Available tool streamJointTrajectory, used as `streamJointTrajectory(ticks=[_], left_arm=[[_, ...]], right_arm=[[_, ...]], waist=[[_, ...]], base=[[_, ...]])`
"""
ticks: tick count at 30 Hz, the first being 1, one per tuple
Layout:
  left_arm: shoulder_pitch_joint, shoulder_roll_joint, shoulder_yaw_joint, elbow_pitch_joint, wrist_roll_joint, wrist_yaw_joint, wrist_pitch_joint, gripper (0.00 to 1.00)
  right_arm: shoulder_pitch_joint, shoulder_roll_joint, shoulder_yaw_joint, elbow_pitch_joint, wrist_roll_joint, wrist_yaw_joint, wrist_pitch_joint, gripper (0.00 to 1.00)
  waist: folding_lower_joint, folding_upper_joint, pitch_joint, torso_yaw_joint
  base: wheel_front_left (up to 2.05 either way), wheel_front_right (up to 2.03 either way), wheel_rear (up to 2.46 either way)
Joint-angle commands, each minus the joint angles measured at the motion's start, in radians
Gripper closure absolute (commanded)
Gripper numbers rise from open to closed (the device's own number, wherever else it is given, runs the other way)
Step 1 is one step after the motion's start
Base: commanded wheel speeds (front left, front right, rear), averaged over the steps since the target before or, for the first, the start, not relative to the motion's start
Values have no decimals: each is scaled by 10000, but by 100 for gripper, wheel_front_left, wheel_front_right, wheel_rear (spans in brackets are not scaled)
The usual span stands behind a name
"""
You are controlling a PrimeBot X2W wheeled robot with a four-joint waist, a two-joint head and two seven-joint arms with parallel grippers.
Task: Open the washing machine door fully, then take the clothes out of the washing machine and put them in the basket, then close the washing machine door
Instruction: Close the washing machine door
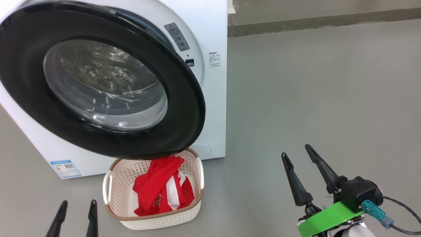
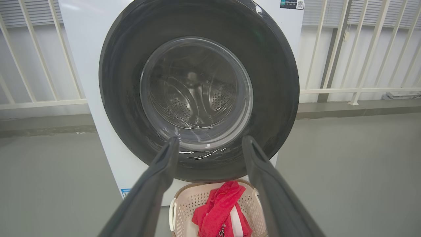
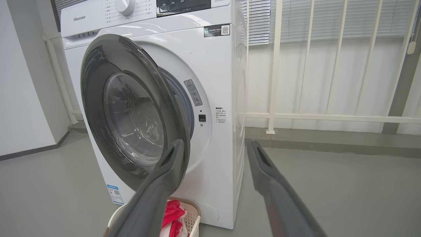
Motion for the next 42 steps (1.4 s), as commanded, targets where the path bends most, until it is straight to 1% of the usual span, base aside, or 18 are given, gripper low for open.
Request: streamJointTrajectory(ticks=[1,13,18,19,20,21,22,27,28,34,39,40,42], left_arm=[[-229,67,370,-204,94,-38,-79,0],[-389,-160,330,-81,432,-131,-79,0],[-425,-201,189,-109,503,-143,-79,0],[-436,-211,154,-117,509,-144,-79,0],[-448,-222,128,-122,512,-145,-79,0],[-458,-233,105,-127,513,-146,-80,0],[-468,-244,83,-132,509,-147,-80,0],[-567,-268,-84,-132,460,-149,-80,0],[-624,-260,-166,-135,435,-149,-80,0],[-834,-316,-193,-104,99,-150,-80,0],[-1205,-318,-443,-106,-33,-150,-80,0],[-1205,-318,-443,-106,-33,-150,-80,0],[-1364,-312,-550,-103,-71,-151,-80,0]], right_arm=[[-211,22,205,-245,164,67,-65,0],[-229,22,353,-231,306,67,-65,0],[-307,22,443,-103,400,67,-65,0],[-356,22,474,-45,411,67,-65,7],[-423,22,523,12,399,67,-65,52],[-503,22,569,71,384,67,-65,73],[-592,22,620,137,395,67,-65,100],[-1244,22,985,783,733,67,-65,100],[-1595,22,1246,1170,839,67,-65,100],[-2779,22,2160,2528,1146,67,-65,100],[-4134,22,2960,3664,1487,67,-65,100],[-4134,22,2960,3664,1487,67,-65,100],[-4723,22,3215,4036,1597,67,-65,100]], waist=[[0,0,2,8],[0,0,65,216],[0,0,151,452],[0,0,172,518],[0,0,194,589],[0,0,218,663],[0,0,245,738],[0,0,414,1173],[0,0,492,1389],[0,0,780,1995],[0,0,1225,2400],[0,0,1225,2400],[0,0,1419,2539]], base=[[0,0,0],[0,0,0],[0,0,0],[0,0,0],[0,0,0],[0,0,0],[0,0,0],[0,0,0],[0,0,0],[0,0,0],[0,0,0],[0,0,0],[0,0,0]])
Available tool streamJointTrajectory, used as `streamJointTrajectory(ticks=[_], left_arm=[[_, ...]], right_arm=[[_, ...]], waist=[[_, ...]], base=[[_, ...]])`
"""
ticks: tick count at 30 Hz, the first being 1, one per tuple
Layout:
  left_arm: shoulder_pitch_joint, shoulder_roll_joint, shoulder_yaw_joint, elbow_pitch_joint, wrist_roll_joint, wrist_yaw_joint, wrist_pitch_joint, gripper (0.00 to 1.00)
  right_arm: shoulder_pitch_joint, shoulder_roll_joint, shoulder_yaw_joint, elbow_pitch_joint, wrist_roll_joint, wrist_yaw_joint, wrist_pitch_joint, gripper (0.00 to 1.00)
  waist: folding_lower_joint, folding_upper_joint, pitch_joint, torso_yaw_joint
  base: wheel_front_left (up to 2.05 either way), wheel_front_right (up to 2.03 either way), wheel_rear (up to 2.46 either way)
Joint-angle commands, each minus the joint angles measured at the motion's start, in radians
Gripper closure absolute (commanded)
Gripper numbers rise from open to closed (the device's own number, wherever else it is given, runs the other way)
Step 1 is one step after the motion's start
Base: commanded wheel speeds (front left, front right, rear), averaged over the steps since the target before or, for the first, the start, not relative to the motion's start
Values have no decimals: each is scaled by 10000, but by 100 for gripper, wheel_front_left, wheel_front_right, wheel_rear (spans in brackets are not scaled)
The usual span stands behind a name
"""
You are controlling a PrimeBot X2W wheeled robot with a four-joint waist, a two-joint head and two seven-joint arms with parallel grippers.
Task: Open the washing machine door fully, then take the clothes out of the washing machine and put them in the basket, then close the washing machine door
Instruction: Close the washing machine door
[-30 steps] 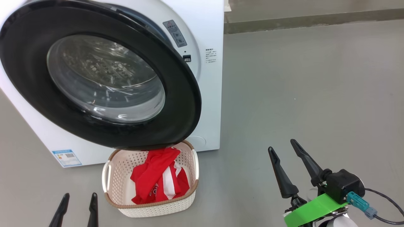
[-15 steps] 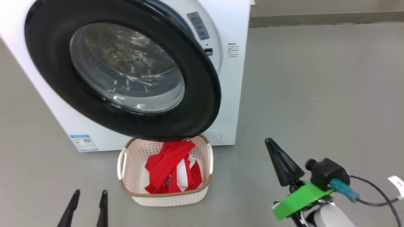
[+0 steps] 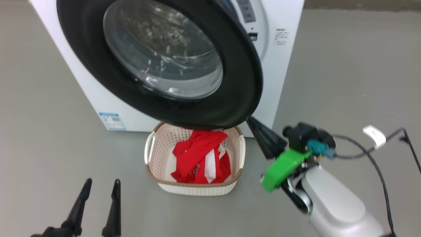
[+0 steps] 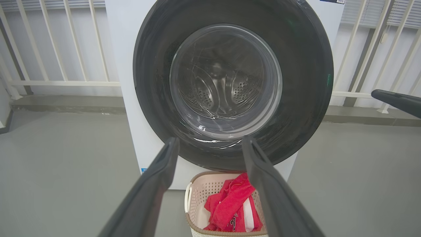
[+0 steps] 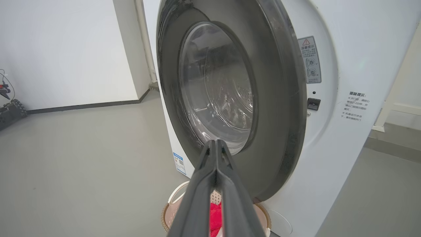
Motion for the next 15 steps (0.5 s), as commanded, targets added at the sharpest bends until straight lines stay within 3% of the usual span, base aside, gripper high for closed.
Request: streamJointTrajectory(ticks=[1,15], left_arm=[[-463,48,255,-223,-31,-53,-80,0],[-1571,27,-446,-21,-396,-53,-80,0]], right_arm=[[-490,95,232,-64,69,67,-65,100],[-3812,95,525,2541,-121,67,-65,100]], waist=[[-1,0,439,386],[-1,0,2137,1292]], base=[[0,0,0],[0,0,0]])
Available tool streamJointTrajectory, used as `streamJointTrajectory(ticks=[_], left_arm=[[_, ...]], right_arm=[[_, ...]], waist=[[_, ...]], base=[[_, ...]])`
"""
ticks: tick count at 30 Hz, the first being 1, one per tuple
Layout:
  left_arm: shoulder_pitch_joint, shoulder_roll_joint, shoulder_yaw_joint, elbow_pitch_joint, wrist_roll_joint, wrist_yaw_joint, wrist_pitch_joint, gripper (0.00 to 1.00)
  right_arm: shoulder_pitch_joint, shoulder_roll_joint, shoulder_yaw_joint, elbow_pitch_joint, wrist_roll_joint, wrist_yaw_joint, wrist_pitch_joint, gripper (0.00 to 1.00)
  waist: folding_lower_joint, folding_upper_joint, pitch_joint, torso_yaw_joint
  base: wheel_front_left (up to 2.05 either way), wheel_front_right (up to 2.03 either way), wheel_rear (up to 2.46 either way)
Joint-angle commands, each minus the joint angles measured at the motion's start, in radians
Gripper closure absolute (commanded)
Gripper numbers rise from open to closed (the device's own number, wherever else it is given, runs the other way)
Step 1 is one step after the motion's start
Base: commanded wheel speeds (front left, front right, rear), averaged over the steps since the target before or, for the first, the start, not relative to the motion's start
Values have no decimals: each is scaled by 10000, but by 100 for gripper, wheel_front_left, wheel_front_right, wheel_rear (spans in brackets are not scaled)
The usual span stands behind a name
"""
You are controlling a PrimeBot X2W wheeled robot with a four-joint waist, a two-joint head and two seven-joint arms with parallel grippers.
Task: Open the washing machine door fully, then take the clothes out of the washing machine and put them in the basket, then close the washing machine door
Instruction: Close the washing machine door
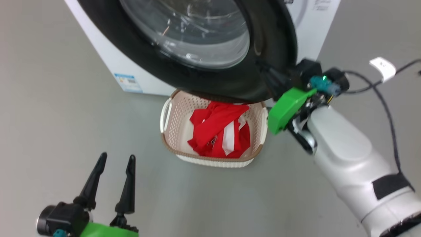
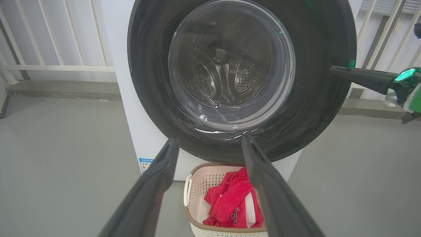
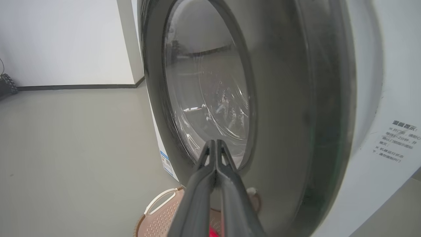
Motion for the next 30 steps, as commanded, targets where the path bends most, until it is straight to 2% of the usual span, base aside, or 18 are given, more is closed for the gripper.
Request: streamJointTrajectory(ticks=[1,12,23,30], left_arm=[[-382,85,260,-204,-143,-53,-78,0],[-1020,45,-77,-130,-437,-53,-78,0],[-1463,-70,-293,34,-677,-53,-78,0],[-1616,-99,-283,114,-728,-53,-78,0]], right_arm=[[-341,145,-95,-55,-155,67,-65,100],[-1883,106,-1552,637,-1294,67,-65,100],[-3509,-549,-2817,1051,-2029,67,-65,100],[-3870,-650,-3584,896,-2665,67,-65,100]], waist=[[0,0,618,435],[0,0,1606,730],[0,0,2412,1104],[0,0,2562,1110]], base=[[0,0,0],[0,0,0],[0,0,0],[0,0,0]])
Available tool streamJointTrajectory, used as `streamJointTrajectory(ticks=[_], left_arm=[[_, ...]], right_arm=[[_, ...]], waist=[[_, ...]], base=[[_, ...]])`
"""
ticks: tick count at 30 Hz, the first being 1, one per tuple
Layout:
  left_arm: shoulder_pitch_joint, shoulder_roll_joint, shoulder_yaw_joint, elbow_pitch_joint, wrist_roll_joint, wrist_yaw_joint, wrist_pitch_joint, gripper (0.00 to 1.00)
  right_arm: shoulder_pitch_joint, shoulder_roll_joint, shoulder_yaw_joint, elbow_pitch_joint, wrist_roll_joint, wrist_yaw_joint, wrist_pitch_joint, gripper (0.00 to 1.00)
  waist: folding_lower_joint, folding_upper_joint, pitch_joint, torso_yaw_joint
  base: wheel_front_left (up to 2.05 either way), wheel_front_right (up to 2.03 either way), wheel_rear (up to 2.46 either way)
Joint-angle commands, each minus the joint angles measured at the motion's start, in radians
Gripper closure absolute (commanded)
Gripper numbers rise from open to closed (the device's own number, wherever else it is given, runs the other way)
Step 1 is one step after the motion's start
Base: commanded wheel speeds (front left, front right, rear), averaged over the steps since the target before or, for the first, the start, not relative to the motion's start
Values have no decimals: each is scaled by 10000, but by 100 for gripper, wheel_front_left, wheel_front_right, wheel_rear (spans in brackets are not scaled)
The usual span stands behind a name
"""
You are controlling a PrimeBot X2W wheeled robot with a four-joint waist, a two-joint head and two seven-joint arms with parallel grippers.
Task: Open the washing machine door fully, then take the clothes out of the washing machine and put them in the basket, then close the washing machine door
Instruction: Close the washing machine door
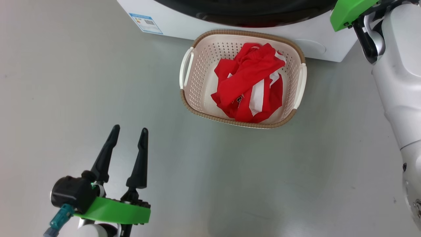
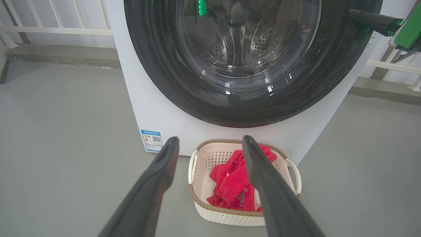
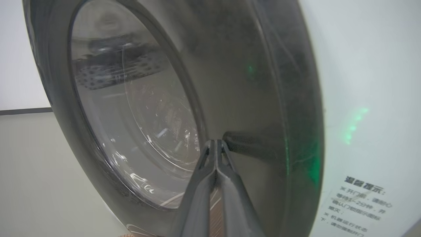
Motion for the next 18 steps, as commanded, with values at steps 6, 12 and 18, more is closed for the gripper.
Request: streamJointTrajectory(ticks=[6,12,18], left_arm=[[-317,134,328,-183,-31,-54,-78,0],[-280,169,524,-239,83,-54,-78,0],[-121,305,792,-304,109,-54,-78,0]], right_arm=[[-208,272,-756,-568,-706,-101,-61,100],[483,609,-948,-981,-770,-101,-61,98],[1937,763,-515,-2031,-314,-101,-61,34]], waist=[[0,0,-18,-123],[0,0,-350,-447],[0,0,-960,-1004]], base=[[0,0,0],[0,0,0],[0,0,0]])
